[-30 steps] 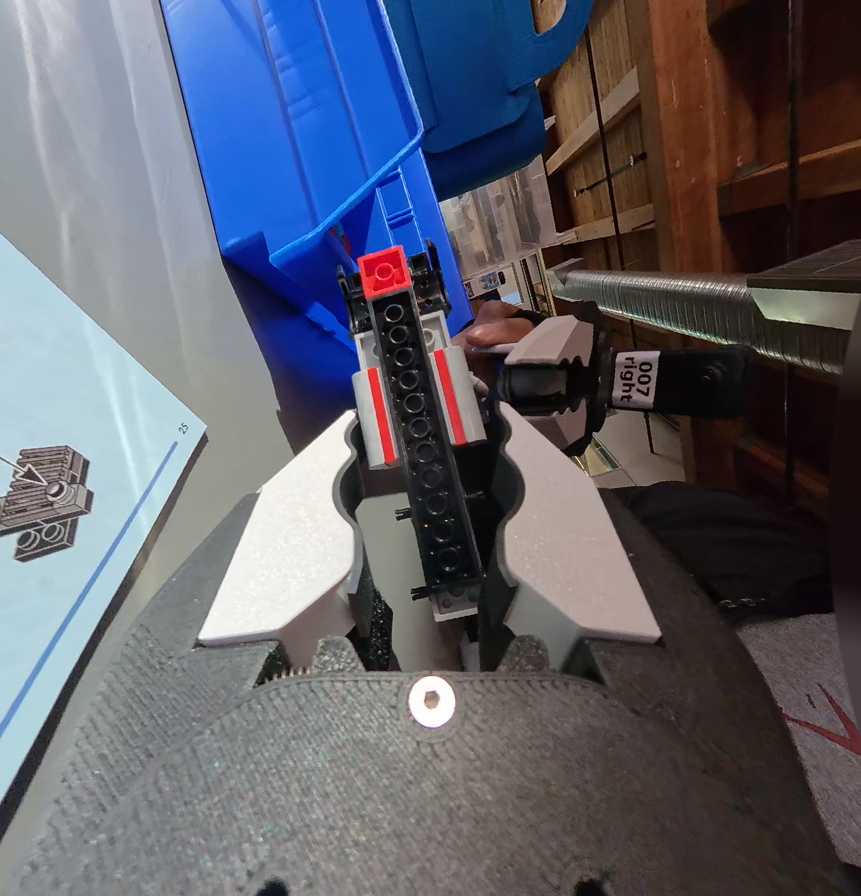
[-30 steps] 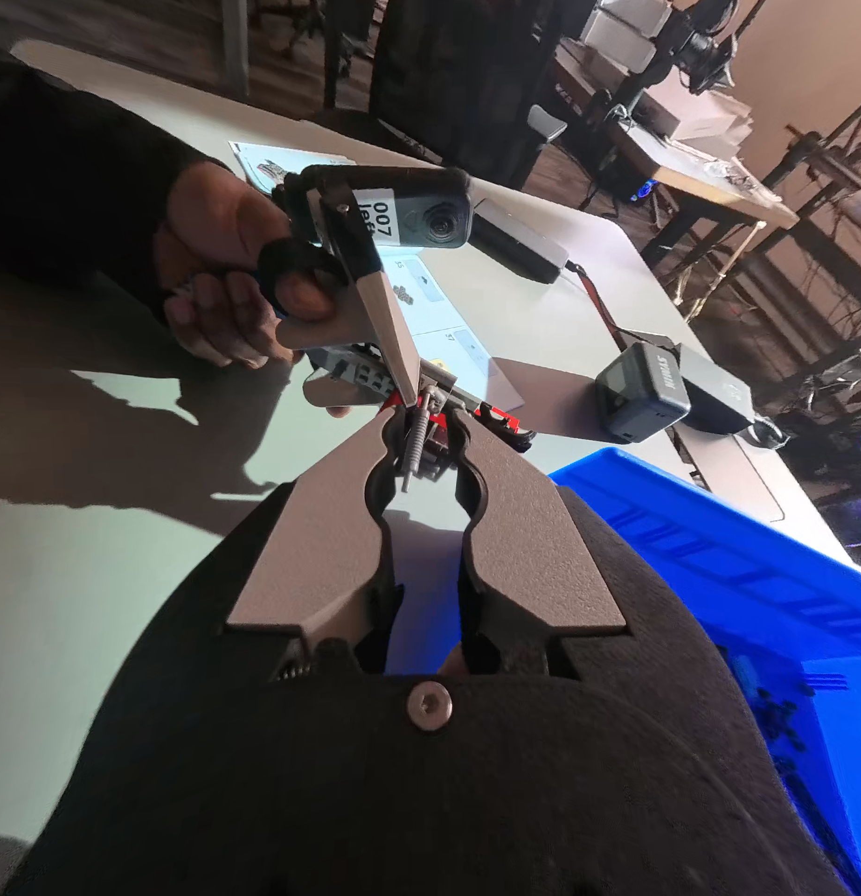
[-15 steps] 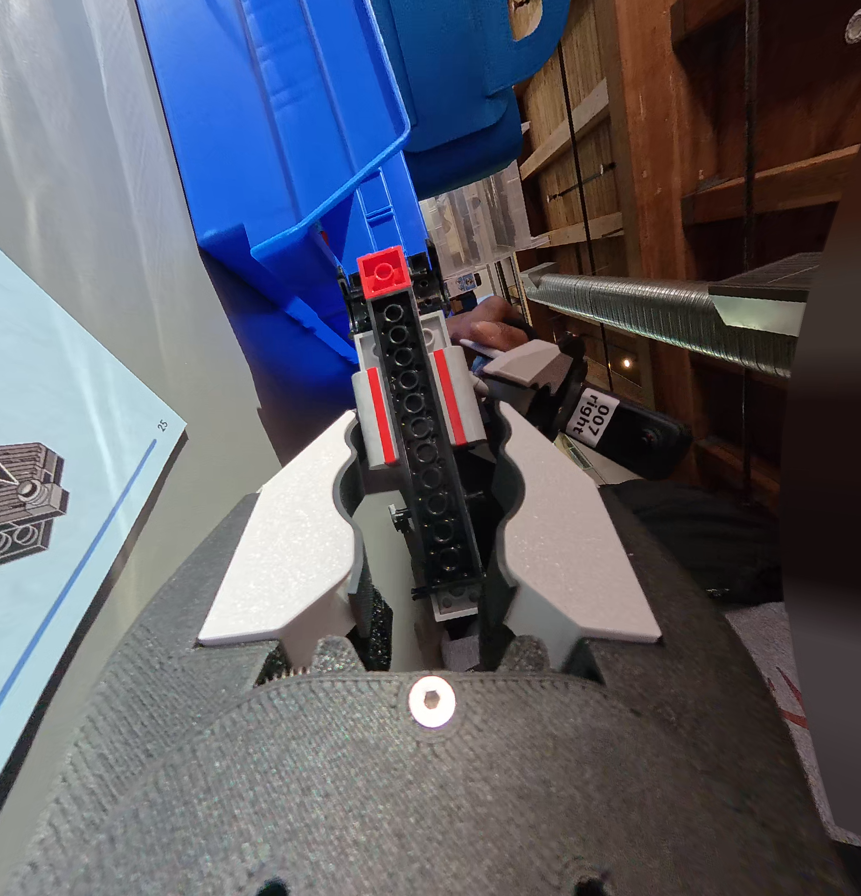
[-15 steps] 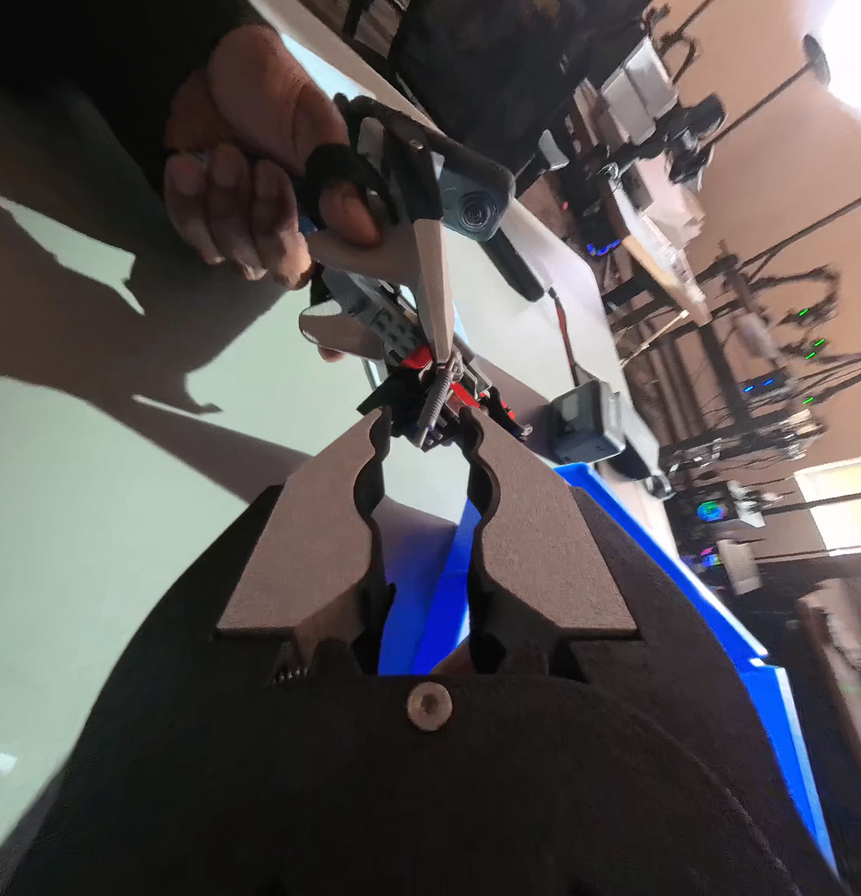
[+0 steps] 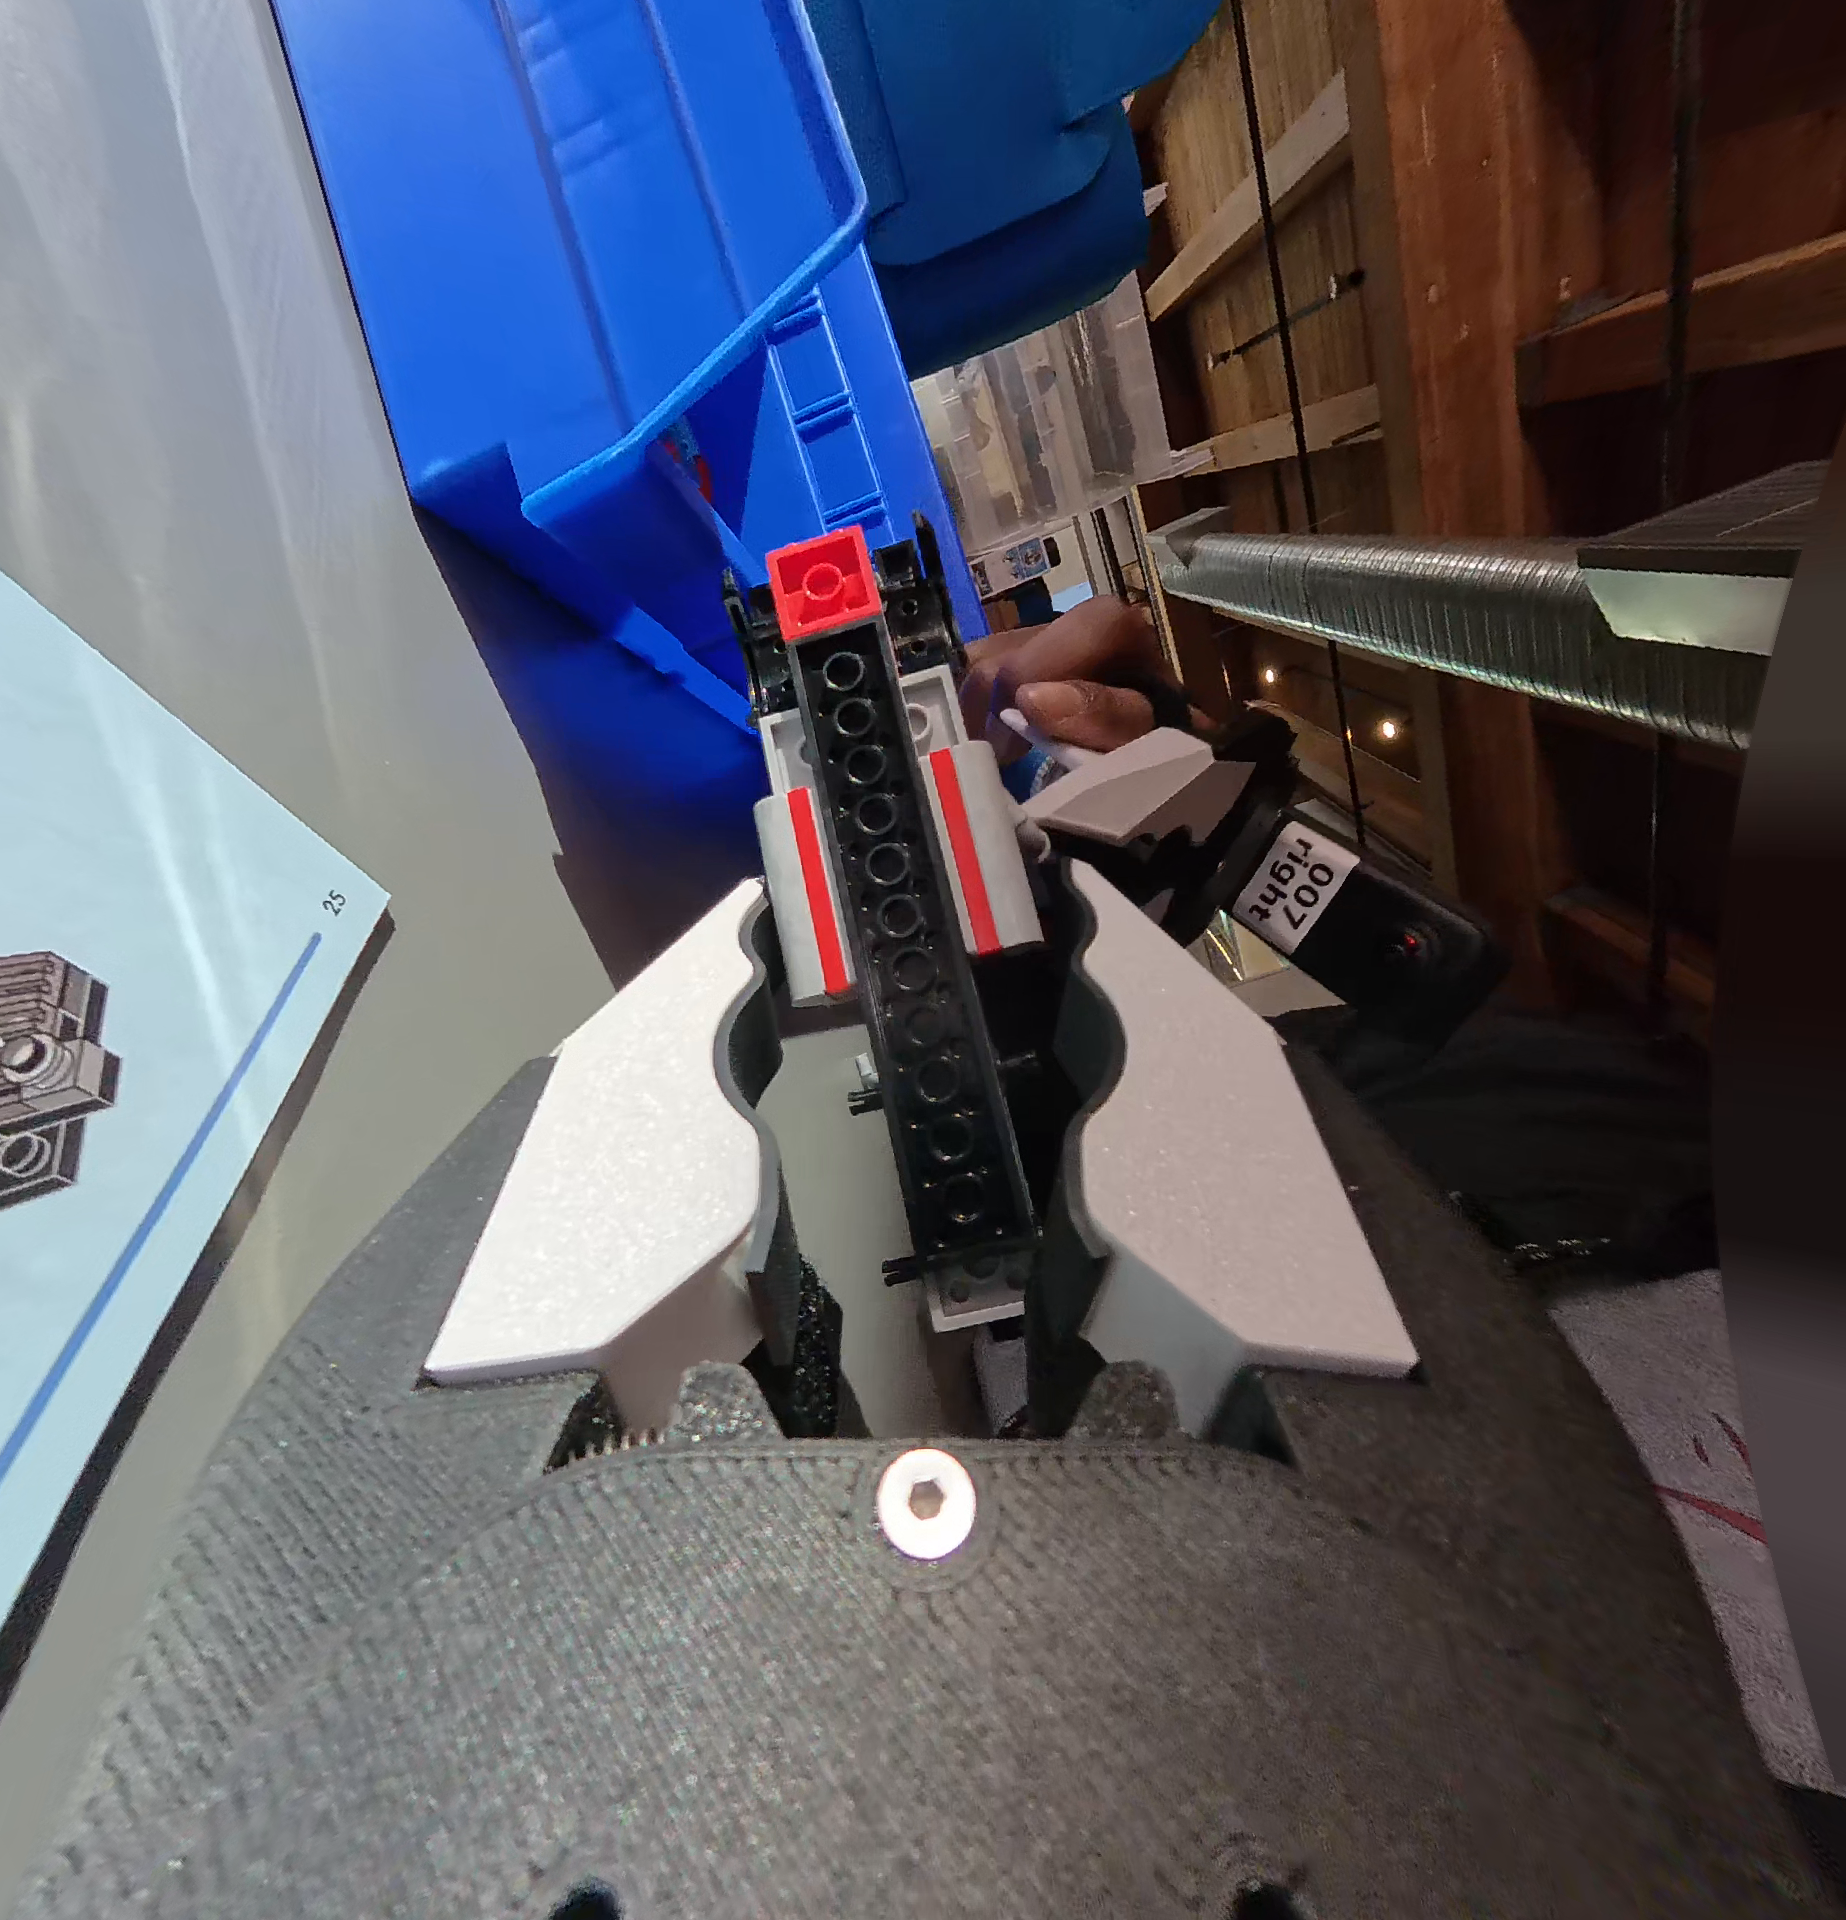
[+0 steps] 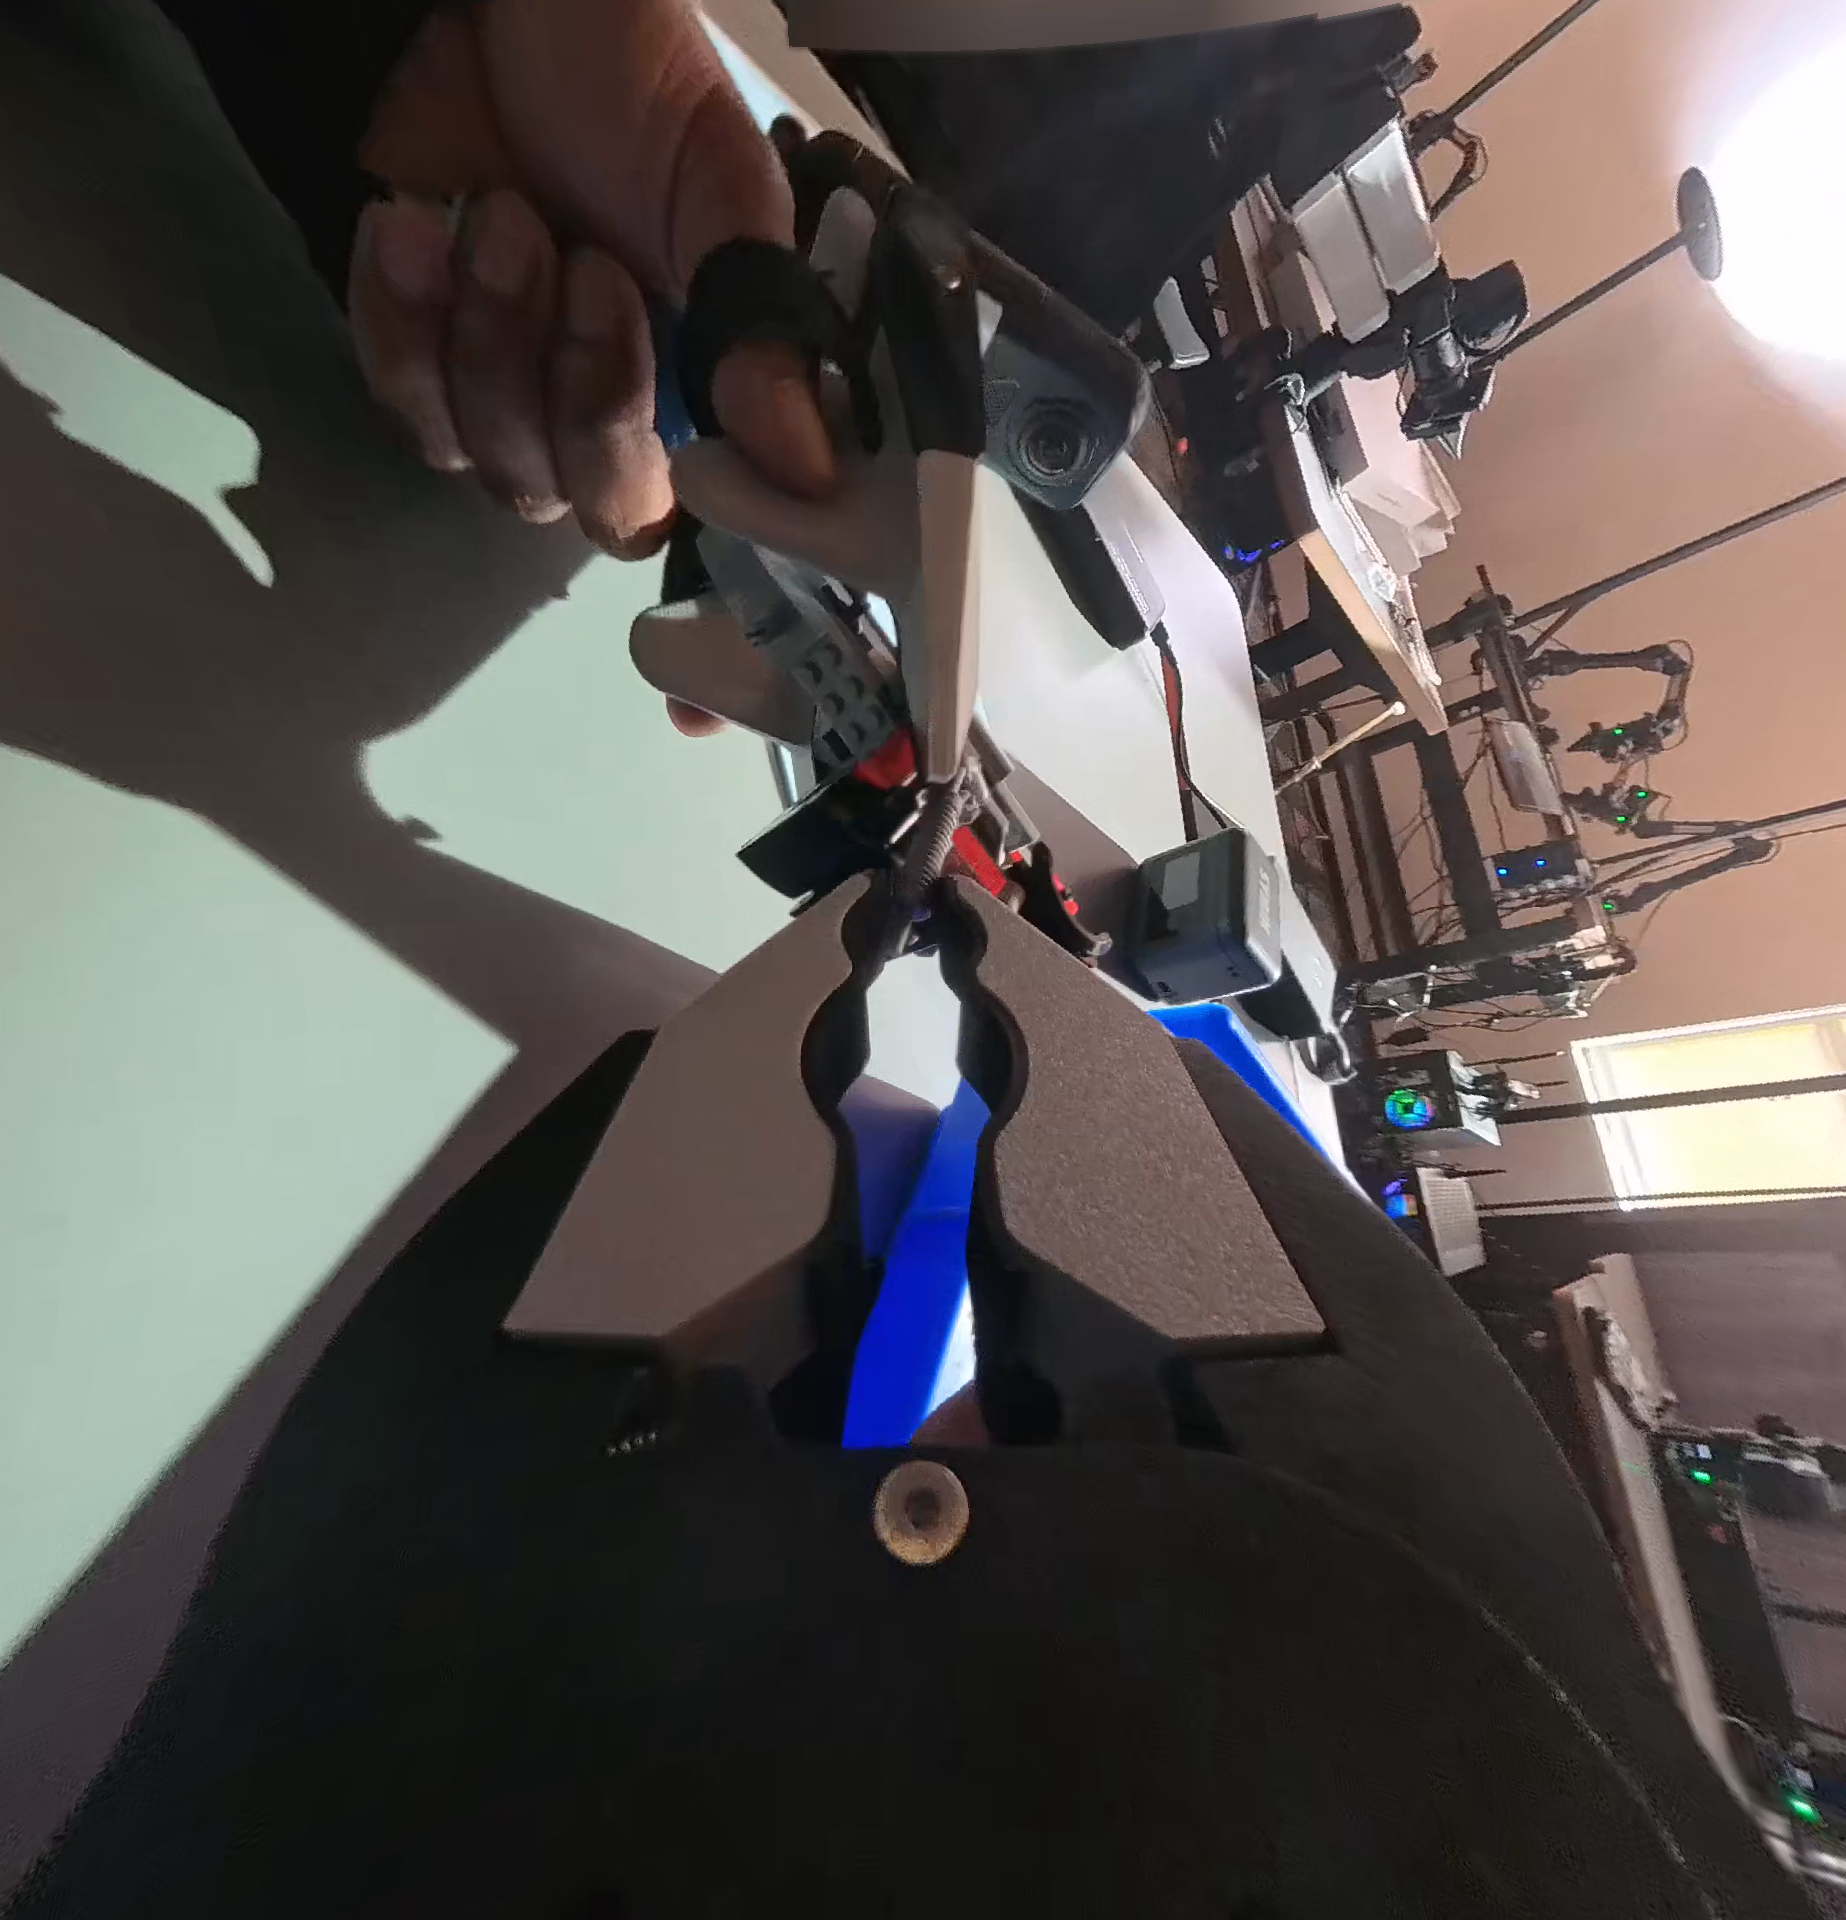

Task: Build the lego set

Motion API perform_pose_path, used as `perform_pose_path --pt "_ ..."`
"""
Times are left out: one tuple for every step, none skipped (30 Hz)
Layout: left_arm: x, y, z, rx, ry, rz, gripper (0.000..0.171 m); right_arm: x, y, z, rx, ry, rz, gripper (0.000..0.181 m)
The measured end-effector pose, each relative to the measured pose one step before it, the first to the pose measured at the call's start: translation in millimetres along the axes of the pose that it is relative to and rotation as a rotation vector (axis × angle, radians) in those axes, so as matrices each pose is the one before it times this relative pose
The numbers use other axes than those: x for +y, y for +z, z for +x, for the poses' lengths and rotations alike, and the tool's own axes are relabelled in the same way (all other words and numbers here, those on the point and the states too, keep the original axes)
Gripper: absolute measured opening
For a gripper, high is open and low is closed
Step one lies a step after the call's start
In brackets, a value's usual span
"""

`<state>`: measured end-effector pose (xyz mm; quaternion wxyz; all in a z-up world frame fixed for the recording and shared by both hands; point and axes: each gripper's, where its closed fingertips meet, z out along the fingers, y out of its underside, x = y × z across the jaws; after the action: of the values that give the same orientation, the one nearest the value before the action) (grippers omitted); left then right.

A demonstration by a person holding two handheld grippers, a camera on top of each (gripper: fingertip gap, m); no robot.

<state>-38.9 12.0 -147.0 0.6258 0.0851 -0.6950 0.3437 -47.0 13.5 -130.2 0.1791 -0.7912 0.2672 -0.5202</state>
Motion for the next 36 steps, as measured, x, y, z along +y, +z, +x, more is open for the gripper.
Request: perform_pose_path --pt "0.21 0.05 -0.13 -0.0042 0.0077 -0.00304 0.052 -1.27 -1.15 1.15 -0.0037 0.0213 0.0087 0.010" --pt "0.41 0.14 -0.10 -0.0023 0.0047 -0.00273 0.052 -0.85 -0.66 1.15 -0.0024 0.0208 0.0063 0.010" --pt "0.47 0.25 0.11 -0.0007 0.0034 -0.00309 0.052 -0.33 -0.32 1.32 -0.0006 0.0221 0.0031 0.009" --pt "0.50 0.33 0.11 -0.0012 0.0040 -0.00321 0.052 -0.63 -0.06 0.89 -0.0024 0.0242 0.0050 0.009" --pt "-0.23 0.04 -0.17 -0.0022 0.0033 0.00055 0.052 -0.94 -0.19 0.69 -0.0050 0.0279 0.0077 0.009" --pt "-0.25 -0.17 0.14 0.0004 0.0025 0.00075 0.052 -0.67 -0.10 1.14 -0.0031 0.0313 0.0061 0.008" --pt "-0.29 -0.15 0.32 0.0013 0.0017 0.00100 0.052 -0.71 -0.15 1.62 -0.0008 0.0333 0.0054 0.008" --pt "-0.12 -0.09 0.05 0.0002 0.0011 0.00071 0.052 -0.62 0.00 1.01 -0.0050 0.0344 0.0055 0.008" --pt "-0.17 -0.08 0.11 0.0000 0.0011 0.00080 0.052 -0.63 0.11 0.48 -0.0080 0.0337 0.0048 0.008" --pt "-0.22 -0.04 0.12 0.0006 0.0018 0.00060 0.052 -0.77 0.05 0.54 -0.0057 0.0329 0.0067 0.008" --pt "-0.48 -0.20 0.30 0.0011 0.0022 0.00303 0.052 -0.81 0.26 0.37 -0.0070 0.0351 0.0070 0.008" --pt "-0.75 -0.35 0.17 0.0013 0.0018 0.00355 0.052 -0.58 0.43 -0.40 -0.0120 0.0371 0.0052 0.008" --pt "-0.77 -0.43 0.01 0.0002 0.0002 0.00360 0.052 -0.73 0.39 0.06 -0.0076 0.0351 0.0073 0.008" --pt "-0.73 -0.40 -0.12 0.0003 -0.0015 0.00412 0.052 -0.78 0.22 -0.32 -0.0089 0.0331 0.0078 0.008" --pt "-0.55 -0.34 0.01 0.0017 -0.0021 0.00295 0.052 -0.63 0.20 -0.98 -0.0141 0.0320 0.0063 0.008" --pt "-0.27 -0.21 0.20 0.0015 -0.0004 0.00126 0.052 -0.16 0.26 -0.86 -0.0121 0.0304 0.0050 0.008" --pt "-0.29 -0.09 -0.05 -0.0002 0.0003 0.00179 0.052 0.29 0.57 -1.10 -0.0108 0.0227 0.0039 0.009" --pt "-0.05 -0.09 0.09 0.0009 -0.0005 0.00077 0.052 0.43 0.61 -0.90 -0.0044 0.0074 0.0048 0.009" --pt "-0.25 -0.19 0.00 0.0008 -0.0015 0.00169 0.052 0.90 0.59 -0.19 0.0058 -0.0042 0.0020 0.009" --pt "-0.41 -0.19 0.11 0.0017 -0.0019 0.00191 0.052 1.91 0.90 0.17 0.0088 -0.0093 -0.0067 0.009" --pt "-0.18 -0.07 0.02 0.0013 -0.0014 0.00054 0.052 2.20 1.17 -0.23 0.0069 -0.0155 -0.0095 0.010" --pt "0.23 0.14 0.04 0.0008 0.0000 -0.00106 0.052 1.97 1.29 -0.27 0.0083 -0.0194 -0.0091 0.010" --pt "0.36 0.20 0.17 -0.0004 0.0020 -0.00185 0.052 1.60 1.37 -0.51 0.0062 -0.0154 -0.0075 0.010" --pt "0.38 0.22 -0.63 -0.0049 0.0017 -0.00140 0.052 0.47 1.07 -0.48 0.0035 -0.0054 -0.0012 0.010" --pt "0.17 0.13 0.21 0.0012 0.0009 -0.00125 0.052 -0.40 0.68 -0.35 -0.0005 0.0047 0.0044 0.010" --pt "-0.21 -0.13 0.22 0.0015 -0.0003 0.00122 0.052 -0.69 0.11 0.04 -0.0014 0.0080 0.0058 0.011" --pt "-0.07 -0.08 0.10 0.0010 -0.0006 0.00095 0.052 -0.44 -0.03 0.70 0.0025 0.0043 0.0045 0.015" --pt "0.01 -0.01 -0.11 -0.0007 0.0002 -0.00009 0.052 -0.36 -0.17 0.85 0.0038 0.0014 0.0024 0.019" --pt "0.09 0.14 -0.02 -0.0011 0.0012 -0.00043 0.052 -0.22 -0.10 0.48 0.0014 0.0012 0.0006 0.021" --pt "0.27 0.17 0.02 -0.0004 0.0013 -0.00102 0.052 0.03 0.09 -0.34 -0.0038 0.0024 -0.0003 0.022" --pt "0.23 0.08 -0.04 -0.0009 0.0006 -0.00116 0.052 0.05 0.30 -0.57 -0.0041 0.0031 0.0002 0.022" --pt "0.12 0.05 -0.04 -0.0003 0.0004 -0.00045 0.052 -0.05 0.28 -0.02 -0.0004 0.0024 0.0011 0.022" --pt "-0.02 -0.01 0.14 0.0005 0.0003 -0.00012 0.052 -0.32 0.30 0.02 0.0007 0.0014 0.0008 0.022" --pt "-0.01 0.02 -0.02 0.0005 -0.0001 0.00036 0.052 -0.35 0.22 0.10 0.0013 -0.0006 -0.0003 0.021" --pt "-0.27 -0.19 0.13 0.0013 -0.0009 0.00158 0.052 -0.65 0.03 0.59 0.0049 -0.0039 0.0002 0.021" --pt "-0.36 -0.13 0.24 0.0022 -0.0013 0.00168 0.052 -0.97 0.03 0.75 0.0043 -0.0042 0.0007 0.021"
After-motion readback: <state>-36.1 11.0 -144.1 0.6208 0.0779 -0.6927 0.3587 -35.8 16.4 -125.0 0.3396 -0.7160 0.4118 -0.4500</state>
